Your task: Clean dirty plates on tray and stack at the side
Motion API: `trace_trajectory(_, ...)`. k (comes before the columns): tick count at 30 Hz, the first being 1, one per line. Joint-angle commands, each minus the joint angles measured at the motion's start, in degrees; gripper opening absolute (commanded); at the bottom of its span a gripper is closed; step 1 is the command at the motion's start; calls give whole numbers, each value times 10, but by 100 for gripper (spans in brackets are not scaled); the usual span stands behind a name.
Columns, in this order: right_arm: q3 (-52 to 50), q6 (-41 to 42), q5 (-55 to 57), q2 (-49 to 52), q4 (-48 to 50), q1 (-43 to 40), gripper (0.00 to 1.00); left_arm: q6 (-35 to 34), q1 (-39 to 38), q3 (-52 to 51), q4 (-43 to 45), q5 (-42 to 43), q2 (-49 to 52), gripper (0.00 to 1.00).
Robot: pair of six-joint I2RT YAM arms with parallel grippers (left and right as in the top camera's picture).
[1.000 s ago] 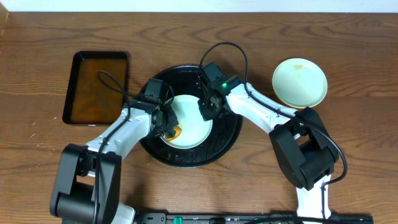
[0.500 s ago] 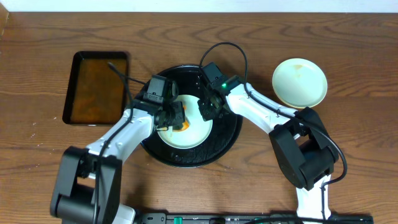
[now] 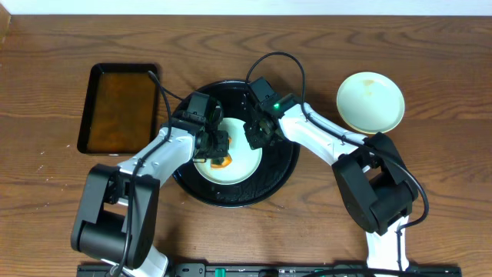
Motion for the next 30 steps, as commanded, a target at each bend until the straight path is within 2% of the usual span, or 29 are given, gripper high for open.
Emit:
trace_trajectory(1, 3, -2, 10, 15, -2, 6, 1, 9, -1, 0, -8, -122, 58, 17)
trace_trajectory(4, 3, -2, 10, 15, -4, 6, 1, 9, -1, 1, -19, -203, 61, 17)
trace_trajectory(8, 3, -2, 10, 15, -3, 6, 1, 9, -1, 8, -44, -281, 41, 11)
trace_trajectory(15, 3, -2, 10, 15, -3, 6, 1, 6, -4, 32, -80, -293, -31, 8)
trace_trajectory(18, 3, -2, 10, 15, -3, 6, 1, 5, -19, 32, -81, -229, -70, 8)
trace_trajectory(23, 3, -2, 10, 15, -3, 6, 1, -4, -33, 29, -51, -47, -69, 7)
trace_trajectory(26, 3, -2, 10, 15, -3, 6, 1, -47, -33, 21, -25, -11, -48, 8)
trace_trajectory(30, 3, -2, 10, 15, -1, 6, 1, -55, -33, 20, -15, 6, 4, 8)
